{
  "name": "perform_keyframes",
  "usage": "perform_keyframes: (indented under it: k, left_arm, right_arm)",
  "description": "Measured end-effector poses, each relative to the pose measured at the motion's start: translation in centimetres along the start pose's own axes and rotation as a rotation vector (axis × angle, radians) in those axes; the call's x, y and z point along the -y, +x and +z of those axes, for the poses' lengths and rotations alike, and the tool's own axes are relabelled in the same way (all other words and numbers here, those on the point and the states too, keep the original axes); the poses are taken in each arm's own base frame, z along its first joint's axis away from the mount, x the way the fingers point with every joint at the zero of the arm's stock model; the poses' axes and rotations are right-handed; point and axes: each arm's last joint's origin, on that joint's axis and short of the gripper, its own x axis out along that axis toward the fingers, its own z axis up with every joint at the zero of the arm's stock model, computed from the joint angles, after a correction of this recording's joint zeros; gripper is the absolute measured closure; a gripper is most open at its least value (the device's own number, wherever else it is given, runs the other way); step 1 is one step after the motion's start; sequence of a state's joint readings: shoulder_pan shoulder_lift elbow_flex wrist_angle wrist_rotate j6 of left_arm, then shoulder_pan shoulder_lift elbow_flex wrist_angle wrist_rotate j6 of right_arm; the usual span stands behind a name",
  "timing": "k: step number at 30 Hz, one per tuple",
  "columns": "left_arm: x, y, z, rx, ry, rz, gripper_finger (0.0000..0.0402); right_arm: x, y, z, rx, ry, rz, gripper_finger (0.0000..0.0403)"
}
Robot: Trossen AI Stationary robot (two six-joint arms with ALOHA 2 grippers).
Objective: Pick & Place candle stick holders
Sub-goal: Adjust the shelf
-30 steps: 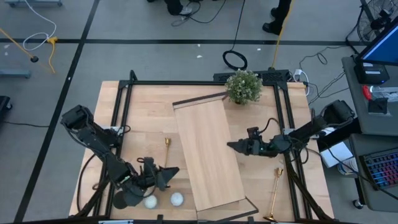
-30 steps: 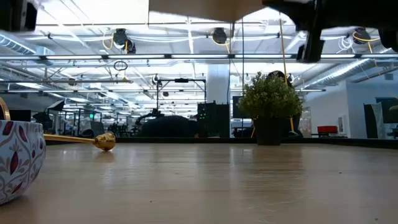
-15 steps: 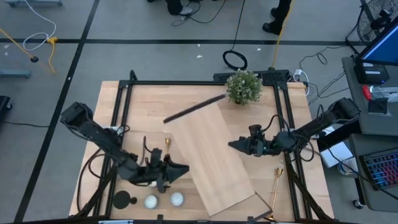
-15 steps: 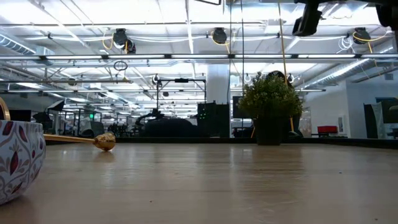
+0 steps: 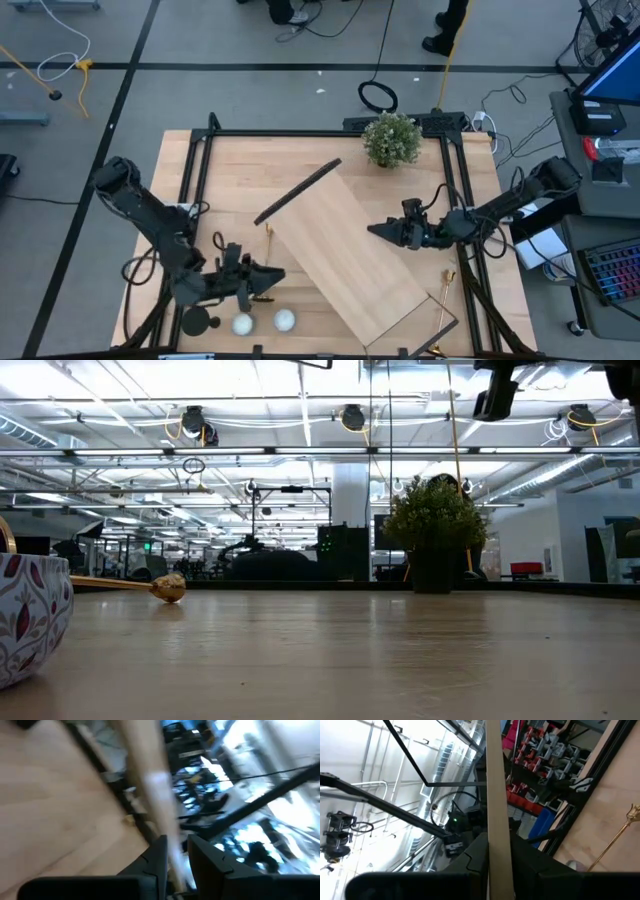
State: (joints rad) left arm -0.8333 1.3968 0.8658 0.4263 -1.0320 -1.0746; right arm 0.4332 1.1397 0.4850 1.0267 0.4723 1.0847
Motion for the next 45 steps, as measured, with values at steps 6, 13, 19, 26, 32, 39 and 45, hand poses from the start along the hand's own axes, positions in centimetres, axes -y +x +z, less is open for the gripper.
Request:
perform_keyframes:
  k: [6, 13, 19, 26, 32, 39, 45]
  left_arm:
    - [-2.6, 2.4, 0.2, -0.033, -0.103, 0.132, 0.0248]
    - [-1.4, 3.8, 1.3, -0.038, -0.098, -0.003, 0.0145]
    - [-0.8, 3.7, 1.6, -0.011, -0.107, -0.043, 0.0111]
    - [-0.2, 3.7, 2.0, 0.019, -0.082, -0.092, 0.0128]
    - [-0.5, 4.1, 2.3, 0.033, -0.072, -0.072, 0.0139]
    - [-0.5, 4.9, 3.2, 0.052, -0.073, -0.1, 0.0131]
    - [-0.6, 5.3, 3.6, 0.064, -0.06, -0.103, 0.0131]
  right_arm:
    - [-0.1, 0.0, 0.0, 0.001, 0.009, 0.006, 0.0357]
    - [-0.6, 0.0, 0.4, 0.057, 0.036, 0.043, 0.0357]
    - [-0.6, -0.1, 0.7, 0.13, 0.017, 0.021, 0.0357]
    - [-1.5, 0.8, 0.9, 0.169, -0.015, -0.017, 0.0357]
    - [-3.2, 1.8, 1.3, 0.167, -0.046, 0.022, 0.0357]
    - [-4.5, 2.9, 1.4, 0.17, -0.098, -0.031, 0.0357]
    - [-5.0, 3.5, 1.6, 0.235, -0.124, -0.083, 0.0357]
